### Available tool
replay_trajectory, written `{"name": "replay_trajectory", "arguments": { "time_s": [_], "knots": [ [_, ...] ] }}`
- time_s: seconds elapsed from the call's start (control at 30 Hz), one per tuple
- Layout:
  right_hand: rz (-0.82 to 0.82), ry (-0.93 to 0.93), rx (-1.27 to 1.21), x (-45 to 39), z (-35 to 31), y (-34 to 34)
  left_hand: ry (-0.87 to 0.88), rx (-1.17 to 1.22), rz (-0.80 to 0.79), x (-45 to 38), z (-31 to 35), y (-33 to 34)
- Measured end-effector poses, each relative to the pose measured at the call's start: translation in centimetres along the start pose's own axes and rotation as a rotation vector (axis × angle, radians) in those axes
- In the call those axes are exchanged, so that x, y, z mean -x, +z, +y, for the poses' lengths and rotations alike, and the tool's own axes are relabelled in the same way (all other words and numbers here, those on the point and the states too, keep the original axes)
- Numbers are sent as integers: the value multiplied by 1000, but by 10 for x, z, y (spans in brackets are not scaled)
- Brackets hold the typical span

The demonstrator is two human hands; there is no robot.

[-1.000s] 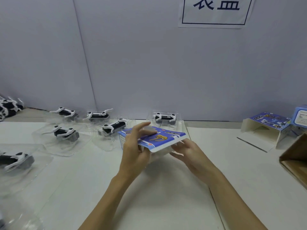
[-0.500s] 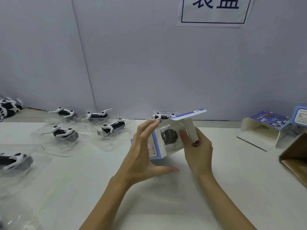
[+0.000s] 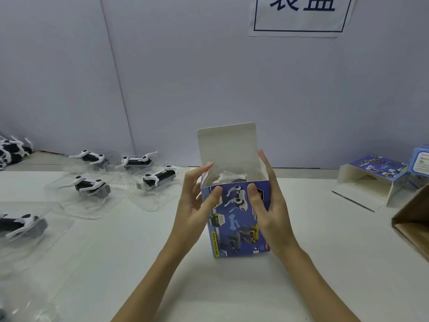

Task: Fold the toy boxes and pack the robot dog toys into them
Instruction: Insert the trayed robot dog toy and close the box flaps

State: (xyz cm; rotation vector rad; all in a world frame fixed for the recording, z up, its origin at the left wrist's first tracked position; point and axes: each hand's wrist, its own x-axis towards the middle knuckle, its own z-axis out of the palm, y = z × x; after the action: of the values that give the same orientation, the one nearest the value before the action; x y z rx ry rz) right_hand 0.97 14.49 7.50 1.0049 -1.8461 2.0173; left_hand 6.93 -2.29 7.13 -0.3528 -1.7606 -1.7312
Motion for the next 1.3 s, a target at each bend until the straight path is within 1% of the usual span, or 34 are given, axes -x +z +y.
{"name": "replay_trajectory", "arguments": {
  "time_s": [0.1,0.17,0.23,0.33,0.43,0.57,0.63,0.73,0.83,0.9,0.97,1.07,1.2,1.3],
  "knots": [
    [11,8,-10,1,1,-1,1,-96,-44,0,-1,0],
    [78,25,-34,0,0,-4,13,-182,-69,0,-2,1],
    [149,37,-6,-5,-1,-7,17,-221,-82,-1,-2,2],
    [172,55,32,-10,-2,-8,23,-267,-88,-3,0,4],
    [217,74,-38,-11,-3,-4,15,-256,-67,-4,-1,5],
    [283,45,-167,-12,-5,-2,44,-237,-36,-7,-1,4],
    [261,41,-221,-13,-7,-3,26,-231,-21,-8,-1,5],
    [212,25,-187,-13,-8,-4,1,-185,-7,-10,1,7],
    [248,-17,-139,-13,-7,-2,15,-135,-34,-11,6,6],
    [242,-32,-108,-10,-3,-1,11,-124,-35,-10,7,6],
    [236,8,-162,-7,-1,-1,-3,-66,-18,-8,8,8],
    [256,71,-215,-4,1,-2,39,-32,9,-7,8,6],
    [139,37,-90,-2,2,-2,14,-142,-57,-9,3,-3],
    [80,5,-31,-2,0,-3,23,-111,-50,-10,-2,-4]
  ]
}}
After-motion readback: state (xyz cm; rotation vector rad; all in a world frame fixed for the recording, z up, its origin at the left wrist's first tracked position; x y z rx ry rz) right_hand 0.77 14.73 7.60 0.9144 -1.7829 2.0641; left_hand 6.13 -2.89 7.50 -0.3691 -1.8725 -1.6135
